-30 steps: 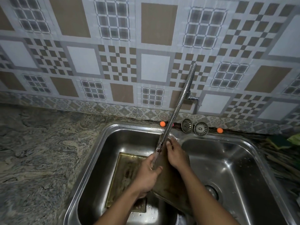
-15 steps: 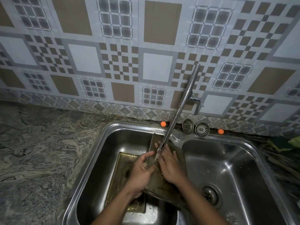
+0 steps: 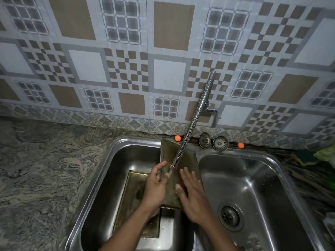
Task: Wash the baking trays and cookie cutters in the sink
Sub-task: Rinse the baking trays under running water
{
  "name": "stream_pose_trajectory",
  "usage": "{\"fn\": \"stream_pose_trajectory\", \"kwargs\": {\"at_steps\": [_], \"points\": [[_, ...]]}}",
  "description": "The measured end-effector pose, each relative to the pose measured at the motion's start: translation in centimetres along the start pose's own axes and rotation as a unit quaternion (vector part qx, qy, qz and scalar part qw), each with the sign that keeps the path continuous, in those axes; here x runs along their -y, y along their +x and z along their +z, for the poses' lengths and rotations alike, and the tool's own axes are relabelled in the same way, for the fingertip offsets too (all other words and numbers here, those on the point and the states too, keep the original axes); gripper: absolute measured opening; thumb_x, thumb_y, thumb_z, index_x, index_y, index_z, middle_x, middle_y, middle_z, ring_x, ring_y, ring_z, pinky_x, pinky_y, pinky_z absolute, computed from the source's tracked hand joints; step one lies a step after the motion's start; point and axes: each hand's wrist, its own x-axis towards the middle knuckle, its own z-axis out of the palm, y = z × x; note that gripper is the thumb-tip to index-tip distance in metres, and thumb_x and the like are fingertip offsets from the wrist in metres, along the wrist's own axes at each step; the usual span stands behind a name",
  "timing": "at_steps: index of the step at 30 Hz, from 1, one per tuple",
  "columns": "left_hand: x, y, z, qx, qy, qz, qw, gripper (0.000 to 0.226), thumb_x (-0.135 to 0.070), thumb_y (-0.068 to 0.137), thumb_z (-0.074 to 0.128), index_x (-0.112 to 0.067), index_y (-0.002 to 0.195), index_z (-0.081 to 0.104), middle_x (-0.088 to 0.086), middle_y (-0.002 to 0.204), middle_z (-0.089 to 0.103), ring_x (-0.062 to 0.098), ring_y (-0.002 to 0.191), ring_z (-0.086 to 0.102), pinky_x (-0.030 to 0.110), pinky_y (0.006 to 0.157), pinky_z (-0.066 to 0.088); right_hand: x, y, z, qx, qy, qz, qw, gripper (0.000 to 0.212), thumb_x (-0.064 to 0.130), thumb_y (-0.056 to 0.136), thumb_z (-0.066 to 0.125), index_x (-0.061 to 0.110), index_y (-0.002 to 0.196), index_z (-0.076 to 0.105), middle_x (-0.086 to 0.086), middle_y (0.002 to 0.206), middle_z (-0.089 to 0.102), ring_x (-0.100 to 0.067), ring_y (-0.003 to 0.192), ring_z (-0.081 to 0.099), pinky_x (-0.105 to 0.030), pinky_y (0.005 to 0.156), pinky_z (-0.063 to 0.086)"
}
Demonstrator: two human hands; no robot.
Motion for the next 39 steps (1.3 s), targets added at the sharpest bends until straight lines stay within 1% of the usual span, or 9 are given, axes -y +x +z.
{"fn": "stream_pose_trajectory", "kwargs": {"at_steps": [3, 6, 8, 12, 16, 21, 29, 35, 39], "points": [[0.0, -0.4, 0.0, 0.012, 0.018, 0.002, 1.0, 0.052, -0.006, 0.098, 0.053, -0.031, 0.143, 0.043, 0.012, 0.122, 0.068, 0.03, 0.105, 0.066, 0.044, 0.095, 0.052, -2.6, 1.8, -0.3, -0.012, 0.064, 0.152, 0.986, 0.065, 0.054, 0.099, 0.028, 0.02, 0.154, 0.016, 0.001, 0.163, 0.007, -0.013, 0.15, 0.001, -0.033, 0.122, 0.004], [-0.2, -0.9, 0.9, 0.057, -0.002, -0.018, 0.998, 0.066, -0.008, 0.1, 0.05, -0.038, 0.15, 0.019, -0.015, 0.124, 0.063, -0.007, 0.092, 0.065, 0.01, 0.078, 0.049, -1.1, 2.2, -0.1, -0.002, 0.121, 0.112, 0.986, 0.062, 0.053, 0.1, 0.028, 0.024, 0.154, 0.02, 0.005, 0.162, 0.009, -0.01, 0.149, 0.003, -0.036, 0.122, 0.005], [-0.7, -1.4, 1.9, 0.085, -0.028, -0.036, 0.995, 0.04, -0.009, 0.101, 0.046, -0.02, 0.14, 0.046, -0.001, 0.125, 0.066, -0.003, 0.096, 0.068, 0.011, 0.077, 0.051, 1.7, 2.0, -0.7, -0.011, 0.257, 0.076, 0.963, 0.065, 0.063, 0.095, 0.026, 0.032, 0.152, 0.026, 0.009, 0.16, 0.019, -0.001, 0.146, 0.015, -0.034, 0.122, 0.013], [-0.8, -1.5, 2.7, 0.126, -0.013, -0.041, 0.991, 0.03, -0.019, 0.103, 0.043, -0.013, 0.125, 0.064, 0.004, 0.119, 0.071, 0.012, 0.106, 0.067, 0.021, 0.085, 0.053, 4.2, 1.8, -2.2, -0.018, 0.562, 0.115, 0.819, 0.057, 0.055, 0.094, 0.048, 0.016, 0.136, 0.054, -0.01, 0.131, 0.061, -0.021, 0.121, 0.058, -0.039, 0.103, 0.046], [0.6, -0.8, 1.2, 0.165, 0.177, 0.077, 0.967, 0.034, -0.015, 0.094, 0.062, -0.036, 0.12, 0.064, -0.009, 0.132, 0.061, -0.003, 0.123, 0.052, 0.021, 0.111, 0.038, 3.4, 1.2, -3.2, 0.018, 0.727, 0.155, 0.669, 0.056, 0.017, 0.085, 0.065, 0.004, 0.137, 0.048, -0.025, 0.119, 0.063, -0.035, 0.107, 0.064, -0.045, 0.094, 0.053], [2.1, -0.4, -2.2, -0.03, 0.473, 0.128, 0.871, 0.059, -0.068, 0.075, 0.062, -0.043, 0.128, 0.058, -0.014, 0.154, 0.029, 0.019, 0.146, 0.02, 0.043, 0.118, 0.02, 2.3, 1.1, -3.2, -0.03, 0.677, 0.185, 0.712, 0.039, -0.003, 0.096, 0.038, 0.015, 0.125, 0.057, -0.018, 0.108, 0.071, -0.028, 0.083, 0.072, -0.038, 0.065, 0.06], [0.3, 1.2, -5.5, 0.002, 0.272, 0.022, 0.962, 0.06, -0.017, 0.072, 0.086, -0.038, 0.121, 0.058, -0.012, 0.126, 0.051, 0.003, 0.105, 0.054, 0.001, 0.077, 0.036, 0.1, 1.8, -0.7, -0.101, 0.378, 0.106, 0.914, 0.06, 0.015, 0.097, 0.056, 0.035, 0.148, 0.033, 0.001, 0.147, 0.047, -0.012, 0.134, 0.046, -0.042, 0.113, 0.036], [0.1, 1.3, -5.6, 0.0, 0.295, 0.075, 0.953, 0.061, -0.009, 0.08, 0.078, -0.042, 0.127, 0.056, -0.025, 0.115, 0.048, -0.007, 0.105, 0.052, 0.009, 0.089, 0.043, 1.6, 2.4, 2.1, -0.101, 0.313, 0.119, 0.937, 0.073, 0.026, 0.09, 0.067, 0.032, 0.149, 0.025, 0.018, 0.121, 0.058, 0.008, 0.106, 0.057, -0.011, 0.089, 0.046], [-0.3, 1.4, -4.5, 0.004, 0.325, 0.075, 0.943, 0.058, -0.007, 0.082, 0.073, -0.035, 0.13, 0.056, -0.017, 0.116, 0.048, 0.001, 0.107, 0.051, -0.002, 0.08, 0.036, 1.1, 2.7, 2.0, -0.122, 0.322, 0.159, 0.925, 0.055, 0.032, 0.091, 0.064, 0.03, 0.141, 0.041, 0.01, 0.119, 0.064, -0.011, 0.108, 0.061, -0.028, 0.091, 0.05]]}}
